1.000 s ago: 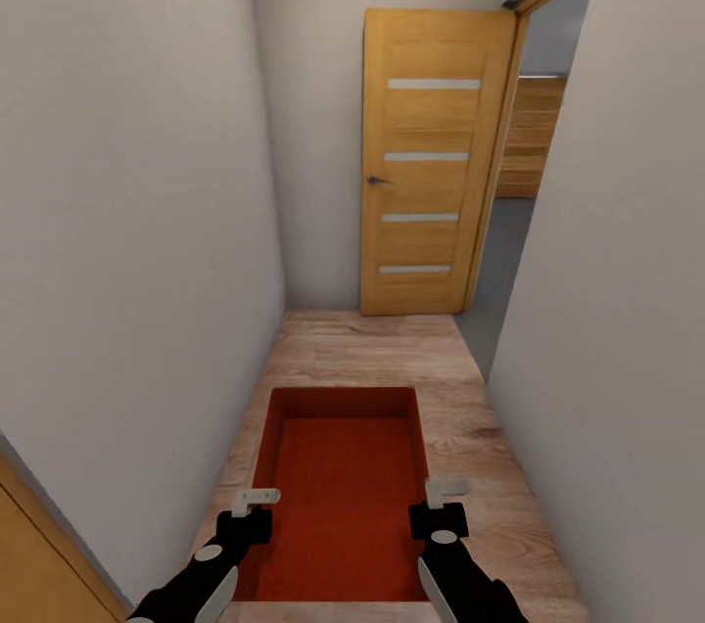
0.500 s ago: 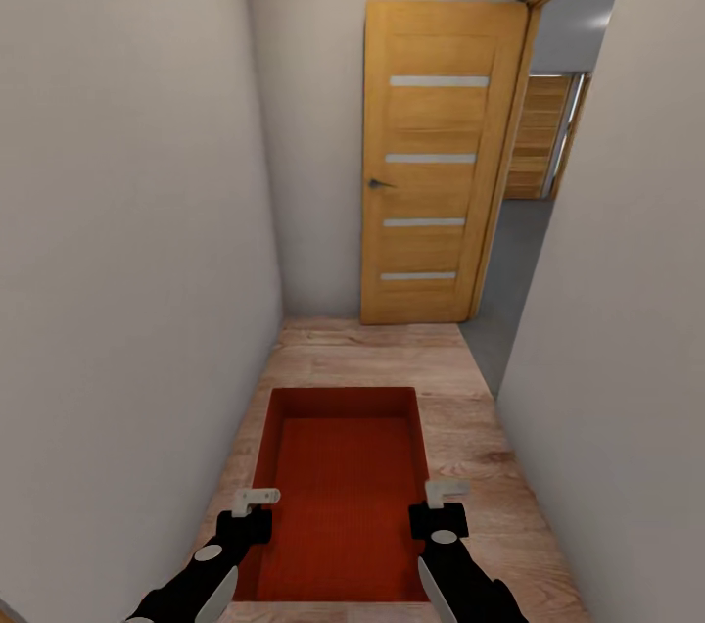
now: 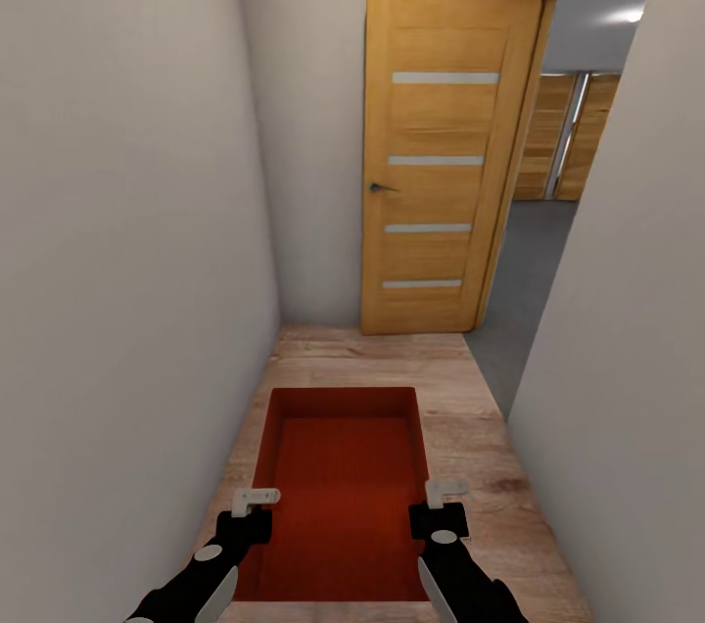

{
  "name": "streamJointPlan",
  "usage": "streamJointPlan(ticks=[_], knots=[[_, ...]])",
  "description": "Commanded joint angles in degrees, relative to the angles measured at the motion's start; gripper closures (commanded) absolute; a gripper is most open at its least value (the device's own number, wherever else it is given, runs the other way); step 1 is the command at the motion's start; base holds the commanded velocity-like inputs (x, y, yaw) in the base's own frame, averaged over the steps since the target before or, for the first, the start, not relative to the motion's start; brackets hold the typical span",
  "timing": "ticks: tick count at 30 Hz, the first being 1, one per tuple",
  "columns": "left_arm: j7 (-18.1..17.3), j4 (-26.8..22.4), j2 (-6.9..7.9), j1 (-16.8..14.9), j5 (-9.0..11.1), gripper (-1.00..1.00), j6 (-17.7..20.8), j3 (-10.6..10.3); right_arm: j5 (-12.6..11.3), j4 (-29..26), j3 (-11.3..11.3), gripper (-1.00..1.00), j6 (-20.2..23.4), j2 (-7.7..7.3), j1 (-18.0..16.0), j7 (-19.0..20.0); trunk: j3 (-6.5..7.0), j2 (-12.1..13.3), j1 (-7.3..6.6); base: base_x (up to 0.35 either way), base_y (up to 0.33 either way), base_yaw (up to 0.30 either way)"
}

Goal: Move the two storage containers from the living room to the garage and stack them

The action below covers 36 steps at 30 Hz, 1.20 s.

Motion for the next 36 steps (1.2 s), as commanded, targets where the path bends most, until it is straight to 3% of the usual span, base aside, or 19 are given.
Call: streamJointPlan(ticks=[1,18,36], knots=[[0.84,0.24,0.36,-0.07,0.65,1.0,0.09,-0.01,1.83,-0.28,0.56,1.0,0.64,-0.92,-0.05,-0.79,-0.06,-0.03,0.04,0.343,0.0,0.0],[0.84,0.24,0.36,-0.07,0.65,1.0,0.07,-0.01,1.83,-0.19,0.56,1.0,0.64,-0.89,-0.05,-0.75,-0.06,-0.03,0.04,0.343,0.0,-0.009],[0.84,0.24,0.36,-0.07,0.63,1.0,0.13,-0.01,1.83,-0.19,0.56,1.0,0.64,-0.92,-0.05,-0.71,-0.06,-0.03,0.04,0.343,0.05,-0.225]])
